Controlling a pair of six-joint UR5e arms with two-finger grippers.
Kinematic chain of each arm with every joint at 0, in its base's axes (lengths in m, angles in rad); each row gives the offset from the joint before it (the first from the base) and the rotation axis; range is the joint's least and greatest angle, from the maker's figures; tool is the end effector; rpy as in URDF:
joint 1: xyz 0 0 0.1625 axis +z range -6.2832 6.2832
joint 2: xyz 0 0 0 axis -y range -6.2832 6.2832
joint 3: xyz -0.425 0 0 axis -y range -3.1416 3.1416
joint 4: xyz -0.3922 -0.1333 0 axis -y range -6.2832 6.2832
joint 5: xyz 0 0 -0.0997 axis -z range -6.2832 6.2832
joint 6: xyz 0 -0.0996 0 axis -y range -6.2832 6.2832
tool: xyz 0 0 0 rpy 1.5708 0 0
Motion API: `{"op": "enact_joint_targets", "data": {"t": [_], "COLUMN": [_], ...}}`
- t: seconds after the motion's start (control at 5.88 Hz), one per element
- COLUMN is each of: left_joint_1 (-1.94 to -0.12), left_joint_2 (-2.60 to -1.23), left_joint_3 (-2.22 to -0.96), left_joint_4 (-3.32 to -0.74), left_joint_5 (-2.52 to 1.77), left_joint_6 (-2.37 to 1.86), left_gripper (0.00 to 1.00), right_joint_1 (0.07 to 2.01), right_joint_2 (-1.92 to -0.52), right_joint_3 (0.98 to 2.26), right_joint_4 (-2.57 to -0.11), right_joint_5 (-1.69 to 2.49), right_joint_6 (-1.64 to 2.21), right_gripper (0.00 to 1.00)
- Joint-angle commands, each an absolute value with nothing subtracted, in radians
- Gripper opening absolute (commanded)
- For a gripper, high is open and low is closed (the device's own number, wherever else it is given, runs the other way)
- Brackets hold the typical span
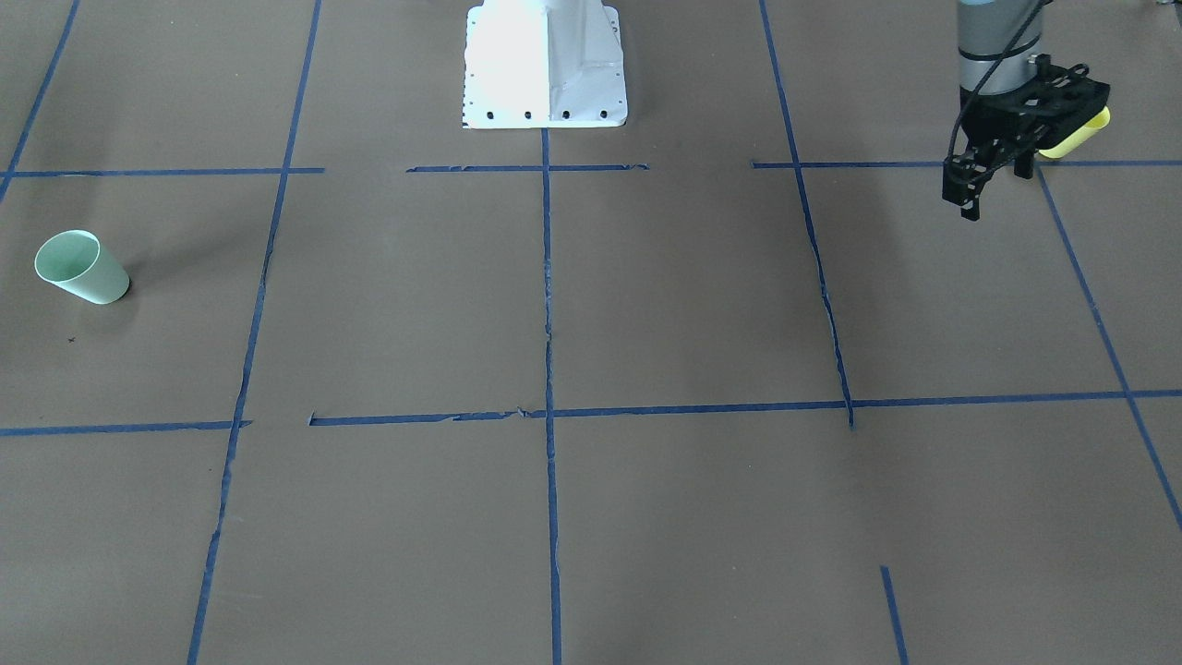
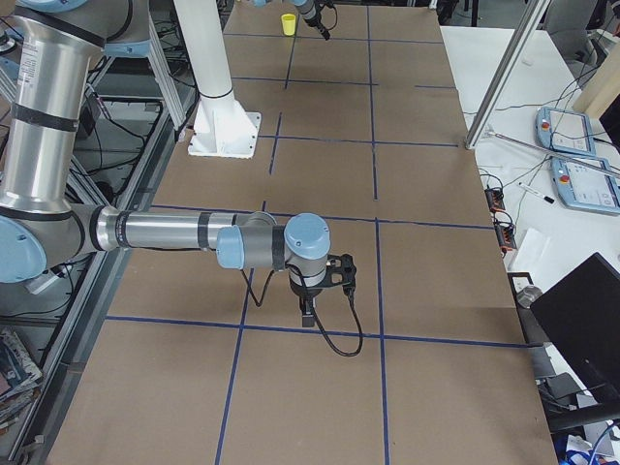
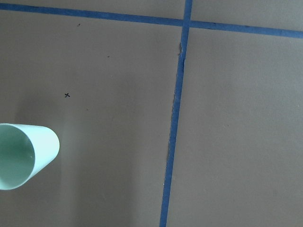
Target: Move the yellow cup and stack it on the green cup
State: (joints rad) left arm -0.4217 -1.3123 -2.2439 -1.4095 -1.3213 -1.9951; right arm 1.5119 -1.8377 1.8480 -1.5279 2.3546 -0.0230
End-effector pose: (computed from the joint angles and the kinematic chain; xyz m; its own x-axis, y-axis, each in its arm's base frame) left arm 0.2739 -0.2959 0.4838 0.6184 -0.7147 -0.3268 0.7766 0.6195 0.1147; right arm 0.0403 -0.3864 0.6336 0.7033 -0.1021 0.7036 0.0750 0.9948 0.0694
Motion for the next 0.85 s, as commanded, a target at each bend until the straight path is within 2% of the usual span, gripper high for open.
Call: {"op": "enact_joint_targets", "data": {"t": [0.0,0.34,0.51,0.68], "left_joint_1": [-0.302,-0.246,-0.194,-0.114], "left_joint_2": [-1.316,-1.304,-1.304,-1.305], "left_joint_3": [-2.238,-2.226,-2.165,-2.049], "left_joint_4": [-1.135,-0.978,-0.95,-0.956], "left_joint_5": [-1.261,-1.278,-1.311,-1.336], "left_joint_6": [-2.442,-2.816,-2.927,-3.021], "left_gripper": [1.0,1.0,1.0,1.0], "right_joint_1": [1.513,1.511,1.511,1.511], "right_joint_2": [-1.838,-1.838,-1.838,-1.838], "right_joint_3": [1.847,1.847,1.845,1.847], "right_joint_4": [-1.528,-1.528,-1.523,-1.522], "right_joint_5": [2.355,2.355,2.355,2.355], "right_joint_6": [-0.023,-0.023,-0.023,-0.023], "right_gripper": [1.0,1.0,1.0,1.0]}}
